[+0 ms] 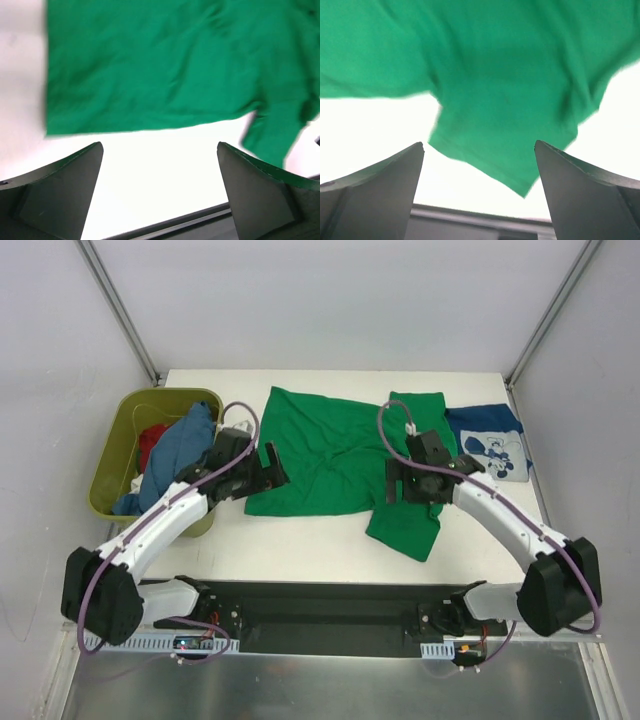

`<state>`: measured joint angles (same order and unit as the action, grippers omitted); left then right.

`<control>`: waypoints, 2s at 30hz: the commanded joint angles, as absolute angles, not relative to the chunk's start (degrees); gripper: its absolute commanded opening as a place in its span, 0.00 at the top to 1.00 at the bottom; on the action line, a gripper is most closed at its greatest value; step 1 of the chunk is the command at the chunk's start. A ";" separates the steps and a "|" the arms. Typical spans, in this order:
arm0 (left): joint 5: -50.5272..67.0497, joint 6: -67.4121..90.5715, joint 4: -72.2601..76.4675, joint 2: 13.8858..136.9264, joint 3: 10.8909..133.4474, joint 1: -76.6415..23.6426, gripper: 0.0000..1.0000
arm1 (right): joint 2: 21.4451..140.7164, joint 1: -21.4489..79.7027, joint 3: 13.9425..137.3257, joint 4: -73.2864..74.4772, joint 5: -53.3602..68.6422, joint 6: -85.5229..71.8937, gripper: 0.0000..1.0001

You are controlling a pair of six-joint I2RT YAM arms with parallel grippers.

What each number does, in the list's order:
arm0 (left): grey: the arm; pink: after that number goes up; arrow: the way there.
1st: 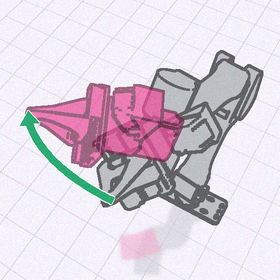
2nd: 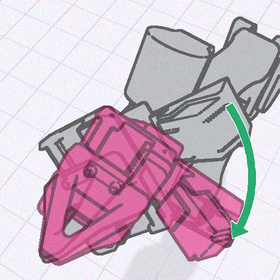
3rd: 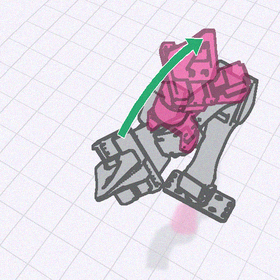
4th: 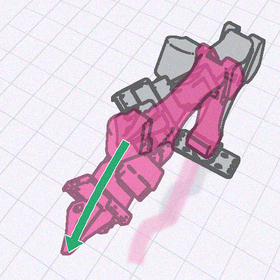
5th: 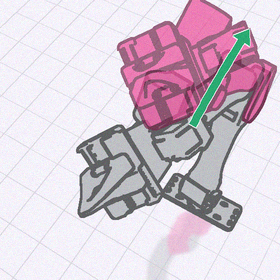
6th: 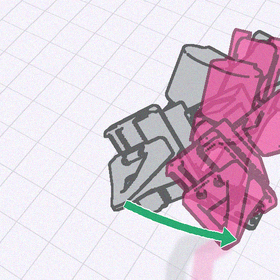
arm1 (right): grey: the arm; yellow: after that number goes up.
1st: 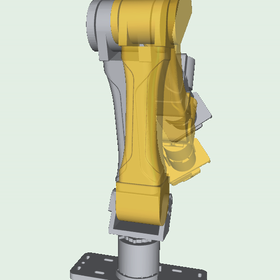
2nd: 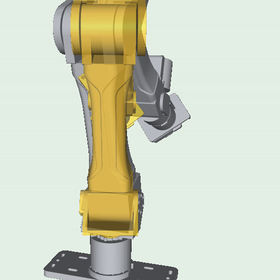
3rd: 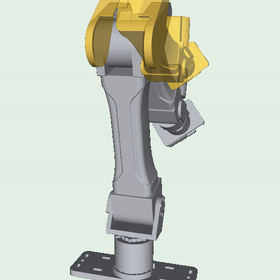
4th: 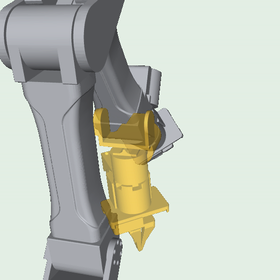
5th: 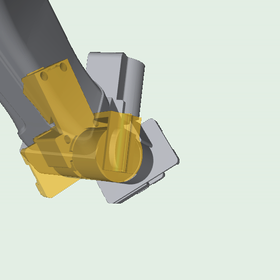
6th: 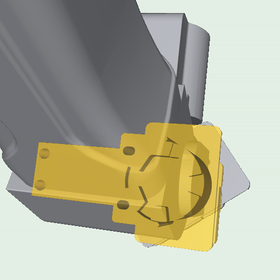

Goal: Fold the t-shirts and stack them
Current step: Flatten out the tshirt

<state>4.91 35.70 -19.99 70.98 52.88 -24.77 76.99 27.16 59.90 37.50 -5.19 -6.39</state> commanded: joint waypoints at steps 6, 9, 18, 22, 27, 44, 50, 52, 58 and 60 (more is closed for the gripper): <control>-8.59 44.29 -24.70 71.27 43.85 -24.61 0.24 | 67.50 27.77 47.90 40.69 -6.24 -13.01 0.03; -11.41 45.88 -24.70 76.54 45.87 -24.52 0.34 | 66.80 27.77 47.38 41.22 -6.59 -12.92 0.03; -13.27 47.02 -24.70 88.24 50.36 -22.42 0.44 | 65.92 27.77 45.18 42.88 -7.56 -13.53 0.03; -12.40 47.46 -24.70 91.57 49.84 -22.24 0.60 | 65.13 27.95 43.60 44.65 -7.56 -14.32 0.03; -10.99 47.46 -24.52 92.64 49.83 -22.32 1.00 | 63.55 28.47 40.26 43.16 -4.49 -16.35 0.02; -11.08 43.33 -24.61 84.12 49.48 -22.76 1.00 | 82.01 32.43 41.04 37.70 -10.36 -18.72 0.71; -10.98 39.74 -24.52 69.92 53.33 -24.34 1.00 | 66.82 32.52 50.43 48.50 -21.43 -17.06 0.99; -11.95 38.50 -24.52 65.33 55.62 -25.66 1.00 | 59.38 32.43 57.78 52.55 -25.74 -14.60 0.99; -9.77 33.05 -22.16 52.13 68.98 -28.12 1.00 | 44.76 32.43 76.96 53.53 -29.89 -6.18 1.00; -5.81 31.21 -21.27 49.84 74.51 -28.12 1.00 | 42.55 32.43 84.52 51.17 -28.84 -3.44 0.99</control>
